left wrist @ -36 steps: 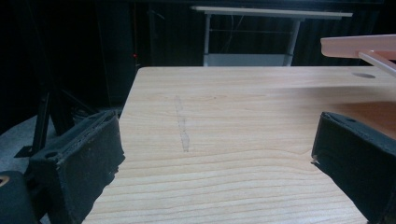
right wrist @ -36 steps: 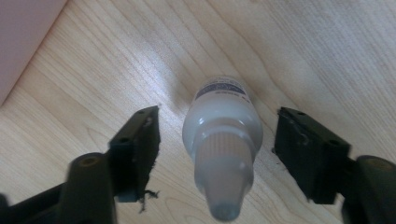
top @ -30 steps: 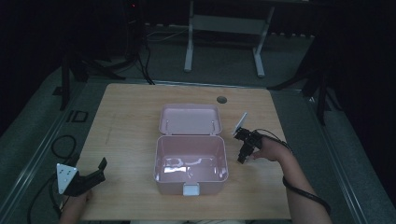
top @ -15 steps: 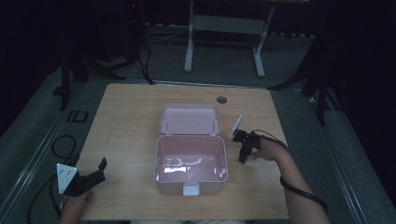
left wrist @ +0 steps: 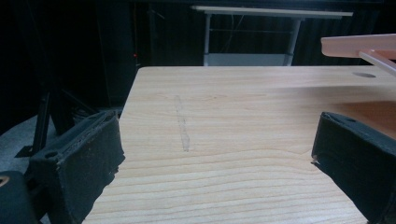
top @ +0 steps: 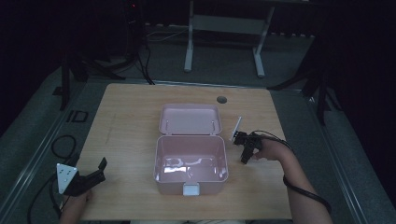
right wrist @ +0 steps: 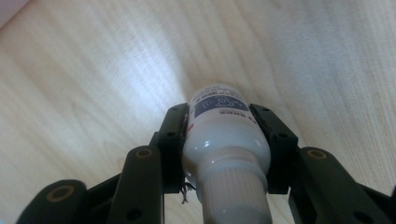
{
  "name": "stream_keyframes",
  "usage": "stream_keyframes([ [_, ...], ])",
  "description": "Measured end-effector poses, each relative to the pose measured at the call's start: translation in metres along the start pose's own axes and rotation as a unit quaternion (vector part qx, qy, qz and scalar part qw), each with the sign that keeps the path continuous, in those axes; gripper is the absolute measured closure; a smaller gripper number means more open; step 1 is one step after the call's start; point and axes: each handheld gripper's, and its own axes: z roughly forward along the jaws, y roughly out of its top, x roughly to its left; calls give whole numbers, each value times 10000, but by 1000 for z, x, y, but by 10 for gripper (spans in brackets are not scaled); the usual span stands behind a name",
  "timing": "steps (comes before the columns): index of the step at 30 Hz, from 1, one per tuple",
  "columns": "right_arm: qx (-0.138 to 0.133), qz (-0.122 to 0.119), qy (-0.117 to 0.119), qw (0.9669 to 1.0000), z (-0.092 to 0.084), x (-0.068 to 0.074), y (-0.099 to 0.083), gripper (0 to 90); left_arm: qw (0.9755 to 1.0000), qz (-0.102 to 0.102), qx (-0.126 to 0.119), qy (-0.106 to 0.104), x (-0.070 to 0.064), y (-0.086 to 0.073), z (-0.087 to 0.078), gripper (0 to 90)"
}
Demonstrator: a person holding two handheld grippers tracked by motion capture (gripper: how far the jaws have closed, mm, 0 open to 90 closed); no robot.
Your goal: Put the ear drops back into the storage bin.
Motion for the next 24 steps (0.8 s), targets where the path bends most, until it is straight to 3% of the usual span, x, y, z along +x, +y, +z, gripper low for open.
stream_keyframes([
  [3, 40, -180, -18, 9998, 0, 3, -2, 596, 10000, -1, 3, 0, 0, 0, 0, 19],
  [4, 81, -553, -65, 9984, -1, 7, -7, 596, 10000, -2, -1, 2, 0, 0, 0, 20],
  [5, 95, -694, -75, 9975, -1, 9, -9, 596, 10000, 1, -1, 0, 0, 0, 0, 20],
  [9, -35, -1408, -188, 9899, -2, 18, -17, 596, 10000, -1, 3, 5, 0, 0, 0, 20],
  [11, -121, -1657, -179, 9859, -3, 22, -21, 596, 10000, 2, 10, 5, 0, 0, 0, 20],
  [12, -121, -1657, -179, 9859, -3, 22, -21, 596, 10000, 2, 10, 5, 0, 0, 0, 20],
  [14, -105, -1955, -120, 9806, -4, 28, -24, 595, 10000, 0, 11, 9, 0, 0, 0, 20],
  [18, 81, -2077, -230, 9779, -3, 34, -26, 596, 10000, -2, 16, 9, 0, 0, 0, 19],
  [19, 110, -2183, -362, 9751, -4, 37, -27, 596, 10000, 2, 17, 9, 0, 0, 0, 20],
  [24, -9, -2197, -386, 9748, -9, 38, -30, 596, 10000, -3, 19, 10, 0, 0, 0, 20],
])
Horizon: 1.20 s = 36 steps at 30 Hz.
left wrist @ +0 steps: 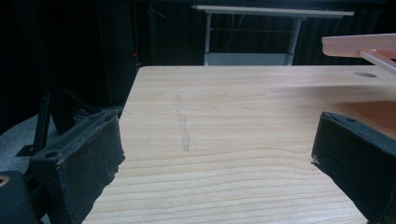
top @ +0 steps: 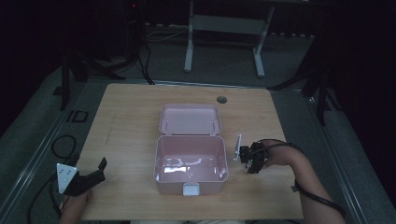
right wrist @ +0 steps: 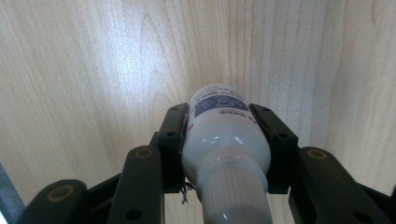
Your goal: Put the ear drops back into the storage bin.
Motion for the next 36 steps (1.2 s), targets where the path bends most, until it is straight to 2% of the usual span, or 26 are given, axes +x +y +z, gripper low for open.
stream_keyframes([
  [2, 12, -256, 13, 9997, -4, 6, 0, 596, 10000, 0, -4, -1, 0, 0, 0, 19],
  [4, 25, -326, 54, 9995, -5, 8, 0, 596, 10000, 5, -2, -1, 0, 0, 0, 19],
  [5, 89, -468, 64, 9988, -6, 13, 1, 596, 10000, 2, 1, 2, 0, 0, 0, 20],
  [6, 89, -468, 64, 9988, -6, 13, 1, 596, 10000, 2, 1, 2, 0, 0, 0, 20],
  [7, 188, -565, 85, 9982, -6, 17, 2, 596, 10000, 6, 0, 1, 0, 0, 0, 20],
  [13, 292, -610, 110, 9977, -6, 21, 5, 596, 10000, 2, 3, 9, 0, 0, 0, 19],
  [24, 291, -537, 184, 9980, -10, 23, 7, 596, 10000, 1, -3, 6, 0, 0, 0, 19],
  [36, 233, -518, 131, 9983, -32, 27, 10, 596, 10000, -4, 6, 16, 0, 0, 0, 19],
])
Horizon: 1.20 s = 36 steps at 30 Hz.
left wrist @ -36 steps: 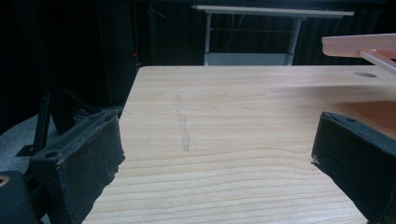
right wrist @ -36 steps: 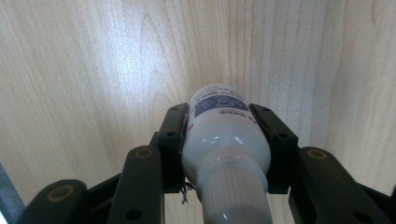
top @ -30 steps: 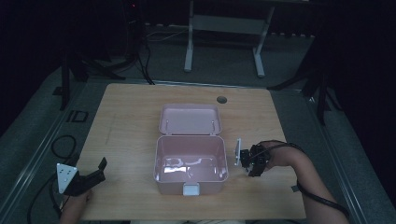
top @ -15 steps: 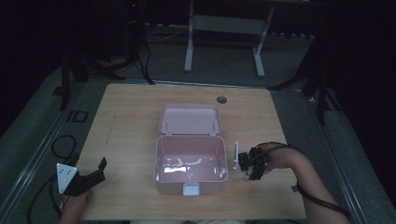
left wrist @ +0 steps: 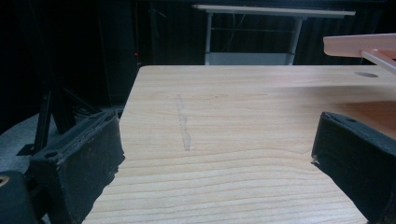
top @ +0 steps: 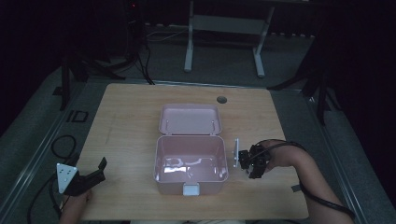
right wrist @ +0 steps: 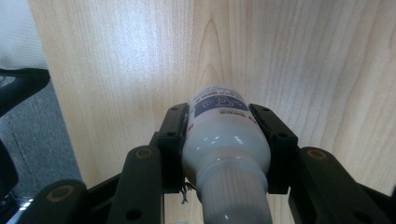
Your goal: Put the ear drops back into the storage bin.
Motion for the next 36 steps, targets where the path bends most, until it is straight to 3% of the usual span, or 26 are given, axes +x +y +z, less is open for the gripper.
stream_keyframes([
  [8, -35, -59, -97, 9999, -24, 3, 3, 596, 10000, -2, -3, 3, 0, 0, 0, 20],
  [24, 56, 79, -197, 9998, -54, 4, 6, 596, 10000, -4, -8, 8, 0, 0, 0, 20],
  [30, -53, 70, -300, 9995, -74, 5, 7, 596, 10000, 2, -7, 7, 0, 0, 0, 19],
  [36, 20, 110, -319, 9994, -78, 4, 11, 596, 10000, 1, -11, 2, 0, 0, 0, 19],
])
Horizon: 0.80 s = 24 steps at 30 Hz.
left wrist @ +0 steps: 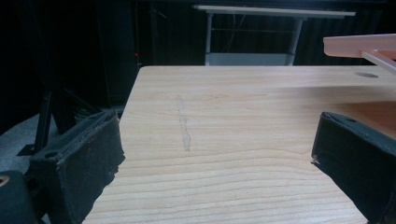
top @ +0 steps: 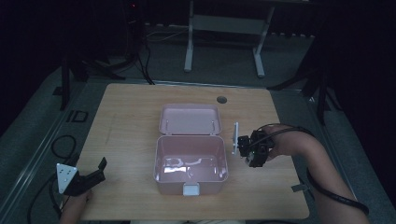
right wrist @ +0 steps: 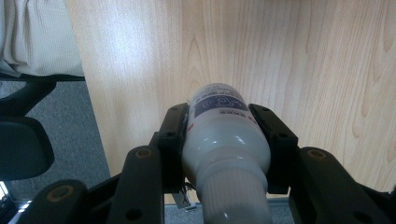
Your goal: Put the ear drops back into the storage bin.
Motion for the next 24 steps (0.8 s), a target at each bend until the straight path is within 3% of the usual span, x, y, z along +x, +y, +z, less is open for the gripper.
stream_keyframes([
  [18, -76, -87, 29, 9999, -13, -2, 26, 596, 10000, -7, -1, -6, 0, 0, 0, 19],
  [24, -133, -216, -2, 9997, -19, -1, 39, 596, 10000, -3, 2, -3, 0, 0, 0, 20],
])
